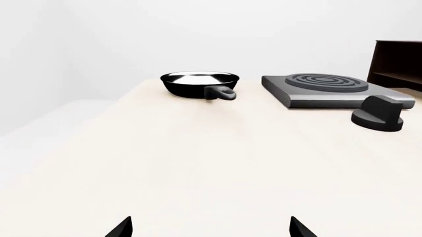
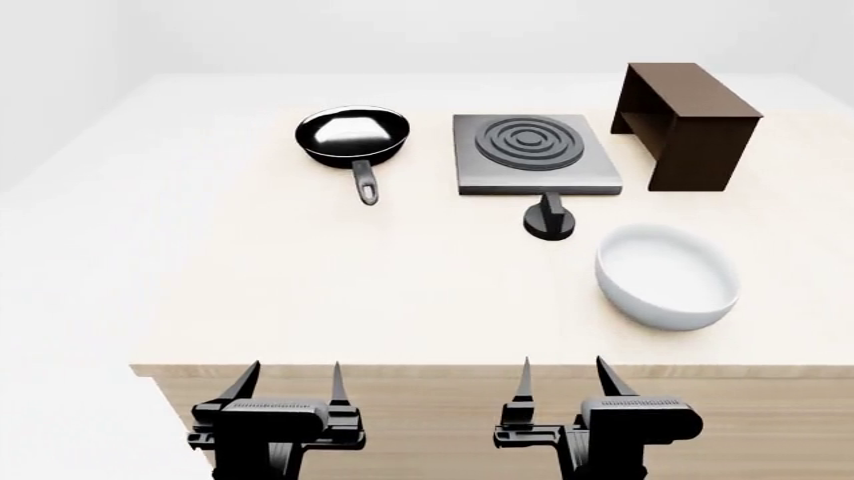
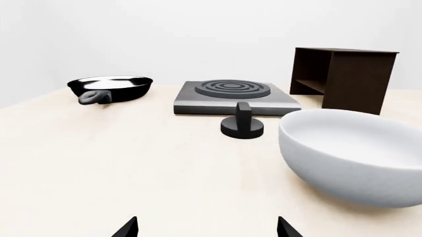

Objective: Turn on the stove.

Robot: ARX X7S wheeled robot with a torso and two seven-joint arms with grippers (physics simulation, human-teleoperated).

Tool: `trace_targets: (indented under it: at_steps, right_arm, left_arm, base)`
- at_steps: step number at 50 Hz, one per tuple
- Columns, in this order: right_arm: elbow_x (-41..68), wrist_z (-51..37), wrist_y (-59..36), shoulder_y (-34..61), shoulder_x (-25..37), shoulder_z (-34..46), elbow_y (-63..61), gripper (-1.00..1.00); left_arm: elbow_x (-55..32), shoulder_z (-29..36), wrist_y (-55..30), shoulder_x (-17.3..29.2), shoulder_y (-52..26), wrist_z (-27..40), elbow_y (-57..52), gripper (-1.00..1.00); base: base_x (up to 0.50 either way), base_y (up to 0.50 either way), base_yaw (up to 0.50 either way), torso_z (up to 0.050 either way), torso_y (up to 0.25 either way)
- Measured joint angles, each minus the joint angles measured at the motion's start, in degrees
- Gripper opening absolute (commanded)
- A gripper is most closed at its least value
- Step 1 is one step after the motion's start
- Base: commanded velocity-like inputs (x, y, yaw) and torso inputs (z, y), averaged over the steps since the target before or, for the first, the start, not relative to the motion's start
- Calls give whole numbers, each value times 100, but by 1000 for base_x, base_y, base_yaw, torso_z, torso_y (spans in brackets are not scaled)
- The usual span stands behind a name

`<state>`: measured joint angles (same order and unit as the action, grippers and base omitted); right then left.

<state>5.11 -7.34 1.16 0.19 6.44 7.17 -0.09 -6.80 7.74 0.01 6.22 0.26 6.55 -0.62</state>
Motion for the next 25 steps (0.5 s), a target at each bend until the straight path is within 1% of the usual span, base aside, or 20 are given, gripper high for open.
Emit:
trace_targets:
  at_steps: [12,23,25]
  right_arm:
    - [61,-65,1,9,58,66,-9,100]
    - [108,-119,31,8,98,126,-27,100]
    - [119,-127,40,9,106,134,-24,100]
  left_arm:
    - [-61,76,-5,66,9,67,-35,100]
    - [-113,131,6,120,4,118,-34,100]
    - [-123,143,8,127,4,126,-32,100]
  base:
    - [0,478,0,0,0]
    - [0,20,0,0,0]
    - [172,0,0,0,0]
